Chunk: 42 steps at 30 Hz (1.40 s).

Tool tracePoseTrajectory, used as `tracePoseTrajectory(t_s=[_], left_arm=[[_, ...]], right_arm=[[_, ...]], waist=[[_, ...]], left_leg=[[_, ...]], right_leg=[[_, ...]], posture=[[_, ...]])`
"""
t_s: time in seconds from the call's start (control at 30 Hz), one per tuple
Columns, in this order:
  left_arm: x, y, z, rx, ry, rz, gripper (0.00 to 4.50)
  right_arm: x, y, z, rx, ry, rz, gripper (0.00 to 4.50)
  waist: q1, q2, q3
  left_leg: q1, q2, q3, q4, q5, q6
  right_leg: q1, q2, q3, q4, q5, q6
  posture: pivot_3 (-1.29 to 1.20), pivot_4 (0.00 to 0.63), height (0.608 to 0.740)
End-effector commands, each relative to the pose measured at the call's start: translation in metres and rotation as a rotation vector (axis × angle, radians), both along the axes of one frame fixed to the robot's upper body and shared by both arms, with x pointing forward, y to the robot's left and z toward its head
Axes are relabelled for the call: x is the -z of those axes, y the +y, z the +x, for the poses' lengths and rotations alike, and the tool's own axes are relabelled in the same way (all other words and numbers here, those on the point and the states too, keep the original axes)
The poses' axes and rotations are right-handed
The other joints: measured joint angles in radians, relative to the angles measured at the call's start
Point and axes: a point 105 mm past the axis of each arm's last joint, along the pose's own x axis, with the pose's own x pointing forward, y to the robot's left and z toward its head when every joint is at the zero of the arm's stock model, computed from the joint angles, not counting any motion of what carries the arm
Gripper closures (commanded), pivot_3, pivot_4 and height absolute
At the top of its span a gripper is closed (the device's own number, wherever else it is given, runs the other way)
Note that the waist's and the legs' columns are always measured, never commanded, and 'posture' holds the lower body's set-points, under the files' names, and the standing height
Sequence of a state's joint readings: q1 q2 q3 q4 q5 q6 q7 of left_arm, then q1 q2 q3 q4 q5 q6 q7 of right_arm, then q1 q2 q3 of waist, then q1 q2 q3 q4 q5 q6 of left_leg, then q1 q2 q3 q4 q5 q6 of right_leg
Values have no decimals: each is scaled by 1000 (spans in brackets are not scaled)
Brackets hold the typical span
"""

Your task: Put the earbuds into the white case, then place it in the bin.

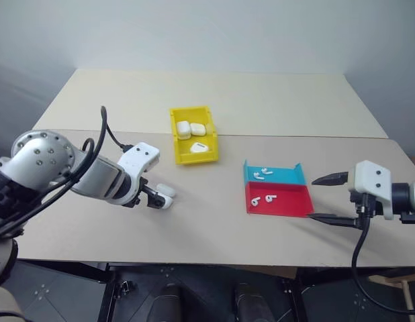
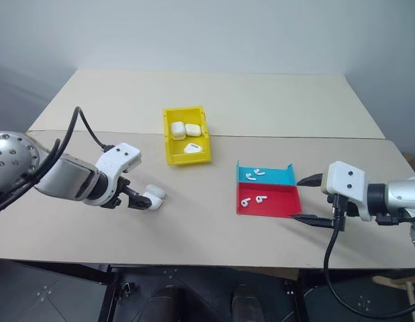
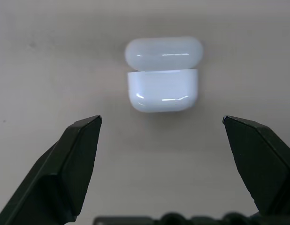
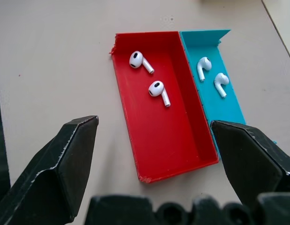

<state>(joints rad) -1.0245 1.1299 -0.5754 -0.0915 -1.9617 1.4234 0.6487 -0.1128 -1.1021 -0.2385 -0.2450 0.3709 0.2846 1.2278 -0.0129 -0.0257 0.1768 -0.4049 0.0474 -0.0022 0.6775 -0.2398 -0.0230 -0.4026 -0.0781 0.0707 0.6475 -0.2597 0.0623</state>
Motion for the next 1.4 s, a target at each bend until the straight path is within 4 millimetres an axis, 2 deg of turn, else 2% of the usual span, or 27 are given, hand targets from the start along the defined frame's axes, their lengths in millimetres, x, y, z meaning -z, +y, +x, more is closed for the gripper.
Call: tracePoseTrajectory(t_s=[0.03, 0.23, 0.43, 0.57, 0.77, 1.07, 1.4], left_arm=[[-6, 8, 4, -22, 14, 36, 0], [-7, 6, 20, -49, 74, 2, 0], [0, 2, 26, -38, 135, -2, 0], [6, -1, 28, -24, 132, 22, 0], [8, -18, 30, 20, 143, -15, 0], [19, -13, 27, 19, 147, 28, 0], [30, -22, 29, 19, 136, 29, 0]], right_arm=[[-3, 10, -4, -3, -57, 12, 56], [11, 14, -14, 65, -80, 47, 56], [20, 19, -20, 121, -100, 81, 56], [20, 17, -22, 150, -114, 85, 56], [21, 16, -21, 170, -130, 84, 56], [21, 15, -18, 179, -134, 81, 56], [19, 15, -17, 182, -143, 73, 56]], waist=[[1, 0, 0], [11, 0, 0], [10, 0, 0], [7, -1, 0], [6, -1, 0], [0, -1, 0], [3, -1, 0]], left_leg=[[0, 0, 0, 0, 0, 0], [0, -1, 0, 0, 1, -2], [-1, -1, 0, 0, 1, -3], [-1, -1, 0, 0, 2, -3], [-1, -1, -1, 0, 2, -3], [-1, -1, -1, 0, 2, -3], [-1, -1, -1, 0, 2, -3]], right_leg=[[0, 0, 0, 0, 0, 0], [0, 0, -1, 0, 0, 0], [0, 0, 0, 0, 0, 0], [0, 0, 0, 0, 0, 0], [0, 0, -1, 0, 0, 0], [0, 0, 0, 0, 0, 0], [0, 0, -1, 0, 0, 0]], posture=[[0, 150, 740], [0, 150, 740], [0, 150, 740], [0, 150, 740], [0, 150, 740], [0, 150, 740], [0, 150, 740]])
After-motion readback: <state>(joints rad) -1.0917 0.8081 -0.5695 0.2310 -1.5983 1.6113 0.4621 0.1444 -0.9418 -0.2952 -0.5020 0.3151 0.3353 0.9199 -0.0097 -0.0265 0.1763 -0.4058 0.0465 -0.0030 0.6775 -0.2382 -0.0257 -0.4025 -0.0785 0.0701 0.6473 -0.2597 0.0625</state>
